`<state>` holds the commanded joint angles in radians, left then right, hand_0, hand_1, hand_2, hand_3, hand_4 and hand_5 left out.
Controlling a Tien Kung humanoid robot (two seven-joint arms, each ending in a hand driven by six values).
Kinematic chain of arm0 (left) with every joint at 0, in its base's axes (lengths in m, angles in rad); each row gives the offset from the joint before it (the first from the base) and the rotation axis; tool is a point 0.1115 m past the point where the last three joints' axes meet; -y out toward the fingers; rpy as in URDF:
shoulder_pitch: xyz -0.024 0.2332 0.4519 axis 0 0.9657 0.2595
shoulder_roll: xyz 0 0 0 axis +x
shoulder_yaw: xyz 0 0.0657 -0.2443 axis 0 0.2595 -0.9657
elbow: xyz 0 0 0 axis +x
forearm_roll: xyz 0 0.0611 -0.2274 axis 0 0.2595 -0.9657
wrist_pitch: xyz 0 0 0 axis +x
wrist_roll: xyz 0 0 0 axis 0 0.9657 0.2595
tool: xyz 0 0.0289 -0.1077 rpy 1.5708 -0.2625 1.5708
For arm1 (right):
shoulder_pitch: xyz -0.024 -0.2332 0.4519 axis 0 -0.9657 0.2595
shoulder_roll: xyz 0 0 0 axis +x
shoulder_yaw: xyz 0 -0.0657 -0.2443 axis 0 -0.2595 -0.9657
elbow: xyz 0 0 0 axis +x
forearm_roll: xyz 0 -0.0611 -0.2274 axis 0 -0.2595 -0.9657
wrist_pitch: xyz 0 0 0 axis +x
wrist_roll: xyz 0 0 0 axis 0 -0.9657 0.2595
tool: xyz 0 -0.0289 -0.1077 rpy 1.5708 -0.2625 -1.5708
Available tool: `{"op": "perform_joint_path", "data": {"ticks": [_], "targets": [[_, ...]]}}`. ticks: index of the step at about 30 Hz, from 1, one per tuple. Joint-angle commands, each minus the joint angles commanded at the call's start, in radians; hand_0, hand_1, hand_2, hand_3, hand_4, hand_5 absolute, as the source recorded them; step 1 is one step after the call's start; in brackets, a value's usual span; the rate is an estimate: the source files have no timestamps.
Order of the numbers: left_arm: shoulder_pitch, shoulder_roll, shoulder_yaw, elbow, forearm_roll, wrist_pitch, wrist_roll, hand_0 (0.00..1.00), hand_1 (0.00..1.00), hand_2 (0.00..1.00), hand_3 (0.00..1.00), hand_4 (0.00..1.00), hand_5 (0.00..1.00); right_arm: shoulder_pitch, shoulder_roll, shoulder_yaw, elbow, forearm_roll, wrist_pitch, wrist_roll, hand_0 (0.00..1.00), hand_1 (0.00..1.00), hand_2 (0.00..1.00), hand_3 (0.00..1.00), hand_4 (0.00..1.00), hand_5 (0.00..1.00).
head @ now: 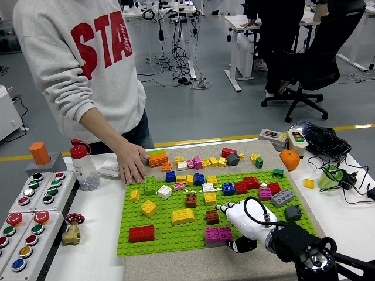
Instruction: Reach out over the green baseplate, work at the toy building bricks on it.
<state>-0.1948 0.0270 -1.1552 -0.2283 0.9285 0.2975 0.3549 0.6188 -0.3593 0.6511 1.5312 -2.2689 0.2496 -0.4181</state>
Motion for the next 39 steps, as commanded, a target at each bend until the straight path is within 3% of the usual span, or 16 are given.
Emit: {"op": "perform_joint_path", "data": {"ticks": [5, 6, 10, 11, 17, 18, 23, 24, 27, 39], "targets": [[0.002, -0.001, -0.003, 0.0, 0.003, -0.001, 0.0, 0.628, 0.593, 0.601, 0.392, 0.338, 0.97, -0.058, -0.062, 0.035, 0.081, 0.0, -0.087, 0.01, 0.761, 0.772, 0.959, 0.989, 0.723, 0.469], [0.002, -0.001, -0.003, 0.001, 0.004, -0.001, 0.0, 0.627, 0.595, 0.601, 0.392, 0.338, 0.971, -0.07, -0.074, 0.039, 0.094, 0.0, -0.111, 0.014, 0.767, 0.776, 0.899, 0.92, 0.663, 0.421], [0.003, -0.002, -0.006, 0.001, 0.008, -0.002, 0.001, 0.627, 0.595, 0.601, 0.392, 0.338, 0.971, -0.117, -0.121, 0.06, 0.121, 0.021, -0.234, 0.072, 0.767, 0.776, 0.899, 0.92, 0.663, 0.421], [0.003, -0.002, -0.008, 0.0, 0.011, -0.002, 0.002, 0.627, 0.595, 0.601, 0.392, 0.337, 0.97, -0.129, -0.132, 0.068, 0.118, 0.033, -0.274, 0.103, 0.545, 0.616, 0.637, 0.61, 0.271, 0.183], [0.004, -0.004, -0.015, 0.0, 0.023, -0.004, 0.007, 0.627, 0.595, 0.601, 0.392, 0.337, 0.97, -0.166, -0.154, 0.082, 0.091, 0.051, -0.419, 0.246, 0.545, 0.616, 0.637, 0.61, 0.271, 0.183], [0.004, -0.005, -0.016, -0.001, 0.025, -0.005, 0.008, 0.627, 0.595, 0.603, 0.393, 0.338, 0.97, -0.17, -0.155, 0.083, 0.087, 0.05, -0.438, 0.272, 0.563, 0.629, 0.63, 0.59, 0.212, 0.179], [0.006, -0.006, -0.017, -0.001, 0.028, -0.005, 0.01, 0.627, 0.595, 0.603, 0.393, 0.338, 0.97, -0.179, -0.157, 0.076, 0.064, 0.036, -0.436, 0.366, 0.563, 0.629, 0.63, 0.59, 0.212, 0.179], [0.006, -0.006, -0.018, -0.001, 0.029, -0.006, 0.01, 0.627, 0.595, 0.602, 0.396, 0.337, 0.97, -0.179, -0.156, 0.069, 0.058, 0.033, -0.429, 0.39, 0.582, 0.642, 0.63, 0.581, 0.142, 0.178], [0.007, -0.006, -0.018, -0.001, 0.029, -0.006, 0.01, 0.627, 0.595, 0.602, 0.396, 0.337, 0.97, -0.176, -0.155, 0.054, 0.048, 0.029, -0.417, 0.422, 0.582, 0.642, 0.63, 0.581, 0.142, 0.178], [0.007, -0.006, -0.017, -0.001, 0.029, -0.007, 0.009, 0.626, 0.595, 0.604, 0.397, 0.337, 0.975, -0.138, -0.107, -0.024, -0.011, 0.0, -0.411, 0.422, 0.603, 0.657, 0.648, 0.59, 0.102, 0.151]]}}
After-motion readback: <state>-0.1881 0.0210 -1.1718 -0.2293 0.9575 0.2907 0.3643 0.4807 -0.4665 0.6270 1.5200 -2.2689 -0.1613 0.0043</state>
